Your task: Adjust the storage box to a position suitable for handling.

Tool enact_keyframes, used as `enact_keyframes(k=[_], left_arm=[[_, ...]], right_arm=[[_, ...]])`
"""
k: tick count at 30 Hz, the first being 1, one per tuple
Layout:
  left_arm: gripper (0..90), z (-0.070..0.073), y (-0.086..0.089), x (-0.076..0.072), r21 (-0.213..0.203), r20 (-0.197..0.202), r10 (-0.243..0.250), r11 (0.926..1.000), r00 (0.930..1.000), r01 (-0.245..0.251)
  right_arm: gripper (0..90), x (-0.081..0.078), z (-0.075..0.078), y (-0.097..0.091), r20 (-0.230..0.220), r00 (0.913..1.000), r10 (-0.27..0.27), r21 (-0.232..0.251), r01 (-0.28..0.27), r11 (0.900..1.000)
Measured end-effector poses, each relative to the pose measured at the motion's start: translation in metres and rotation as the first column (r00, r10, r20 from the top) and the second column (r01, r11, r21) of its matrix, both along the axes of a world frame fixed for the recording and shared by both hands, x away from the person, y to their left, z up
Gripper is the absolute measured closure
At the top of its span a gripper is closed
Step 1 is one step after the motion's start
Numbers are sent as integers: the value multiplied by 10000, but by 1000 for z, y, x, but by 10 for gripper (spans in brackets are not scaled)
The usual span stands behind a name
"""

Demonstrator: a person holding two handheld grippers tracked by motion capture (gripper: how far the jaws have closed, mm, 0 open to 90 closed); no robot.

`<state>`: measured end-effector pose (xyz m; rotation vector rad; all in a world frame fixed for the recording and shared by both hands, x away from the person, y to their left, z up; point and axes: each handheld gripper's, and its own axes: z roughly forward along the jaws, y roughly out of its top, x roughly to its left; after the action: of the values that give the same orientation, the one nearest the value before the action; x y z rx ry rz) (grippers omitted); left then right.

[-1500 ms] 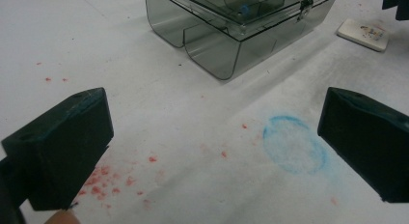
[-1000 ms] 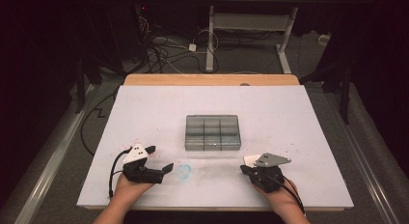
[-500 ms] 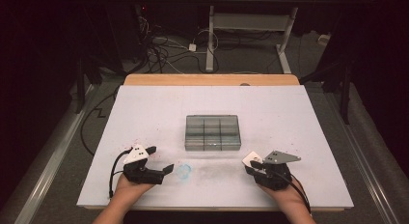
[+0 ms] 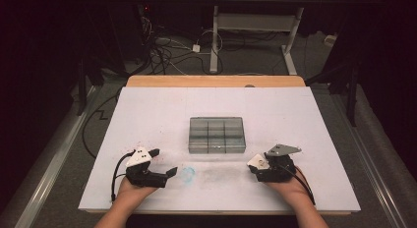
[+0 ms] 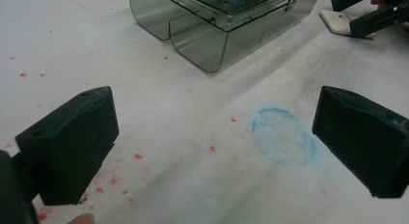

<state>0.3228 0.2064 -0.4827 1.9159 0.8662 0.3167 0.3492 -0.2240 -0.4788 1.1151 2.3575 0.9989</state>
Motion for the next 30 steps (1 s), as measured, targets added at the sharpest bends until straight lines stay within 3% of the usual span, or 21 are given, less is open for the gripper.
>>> enact_keyframes(k=[3, 6, 13, 18, 22, 25, 30], left_arm=[[20, 0, 0, 0, 8, 22, -9, 10000, 10000, 9], [20, 0, 0, 0, -15, 27, -14, 10000, 10000, 14], [20, 0, 0, 0, -49, -1, -20, 10000, 10000, 20], [20, 0, 1, -1, -35, 18, -40, 10000, 10000, 40], [20, 0, 1, -1, -45, 55, -43, 10000, 10000, 43], [20, 0, 1, -2, -64, 86, -67, 10000, 9999, 67], [20, 0, 1, -2, -59, 87, -80, 9999, 9999, 81]], right_arm=[[262, -1, 0, 2, 94, 9999, 44, -263, -42, 9996], [336, -2, 0, 1, 115, 9997, 208, -208, -206, 9996], [343, -5, 2, 3, 106, 9999, 66, -254, -64, 9997], [342, -25, 19, -7, 404, 9992, -10, 159, 4, 9999], [342, -34, 24, -20, 268, 9994, -232, 270, 224, 9994], [342, -50, 22, -34, 88, 9991, -414, 547, 408, 9977], [342, -66, 17, -42, 45, 9990, -451, 740, 447, 9963]])
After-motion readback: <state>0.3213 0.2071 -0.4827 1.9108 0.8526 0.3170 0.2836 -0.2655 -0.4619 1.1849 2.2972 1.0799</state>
